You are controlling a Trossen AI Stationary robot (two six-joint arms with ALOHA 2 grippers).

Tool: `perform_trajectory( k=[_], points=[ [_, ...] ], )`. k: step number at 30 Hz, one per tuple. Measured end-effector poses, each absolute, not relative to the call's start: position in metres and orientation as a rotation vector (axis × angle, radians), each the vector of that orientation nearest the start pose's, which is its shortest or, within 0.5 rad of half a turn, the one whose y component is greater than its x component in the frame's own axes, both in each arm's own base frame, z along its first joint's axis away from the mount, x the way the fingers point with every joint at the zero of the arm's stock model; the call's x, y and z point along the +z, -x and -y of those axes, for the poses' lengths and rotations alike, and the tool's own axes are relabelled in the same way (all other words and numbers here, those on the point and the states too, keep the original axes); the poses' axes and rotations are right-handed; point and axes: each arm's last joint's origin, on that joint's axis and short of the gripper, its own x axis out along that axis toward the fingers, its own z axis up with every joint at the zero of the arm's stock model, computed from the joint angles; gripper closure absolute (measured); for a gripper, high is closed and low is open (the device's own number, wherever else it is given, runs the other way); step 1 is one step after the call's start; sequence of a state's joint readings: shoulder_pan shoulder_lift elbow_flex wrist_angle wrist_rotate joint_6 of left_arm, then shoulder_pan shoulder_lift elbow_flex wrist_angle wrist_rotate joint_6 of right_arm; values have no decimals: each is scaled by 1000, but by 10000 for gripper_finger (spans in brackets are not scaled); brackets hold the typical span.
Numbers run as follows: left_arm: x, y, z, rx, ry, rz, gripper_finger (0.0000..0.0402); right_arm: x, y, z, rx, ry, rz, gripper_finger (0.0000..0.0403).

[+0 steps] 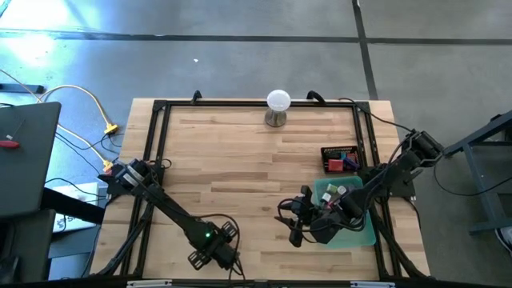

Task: Pick & Place Office items
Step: Put the pink charger adapter into the green bin

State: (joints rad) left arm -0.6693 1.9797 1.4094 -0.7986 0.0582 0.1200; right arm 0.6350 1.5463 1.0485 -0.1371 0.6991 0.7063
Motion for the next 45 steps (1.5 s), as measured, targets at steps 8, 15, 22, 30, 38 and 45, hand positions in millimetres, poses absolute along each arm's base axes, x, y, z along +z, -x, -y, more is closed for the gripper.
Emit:
perform_trajectory(
  k=[8, 15, 22, 30, 38, 45],
  points=[
    [169, -299, 239, -698, -512, -1300, 225, 251, -277, -181, -225, -311, -432, 247],
    [170, -299, 239, -698, -467, -1314, 256, 251, -277, -181, -225, -311, -432, 247],
    [191, -292, 233, -570, -396, -1325, 256, 252, -278, -182, -219, -320, -425, 247],
    [225, -275, 228, -295, -521, -1191, 256, 255, -279, -183, -190, -329, -409, 247],
    [247, -265, 227, 75, -785, -908, 256, 242, -297, -186, -118, -409, -416, 247],
    [249, -266, 227, 222, -778, -810, 256, 231, -324, -176, 10, -449, -403, 212]
  ],
)
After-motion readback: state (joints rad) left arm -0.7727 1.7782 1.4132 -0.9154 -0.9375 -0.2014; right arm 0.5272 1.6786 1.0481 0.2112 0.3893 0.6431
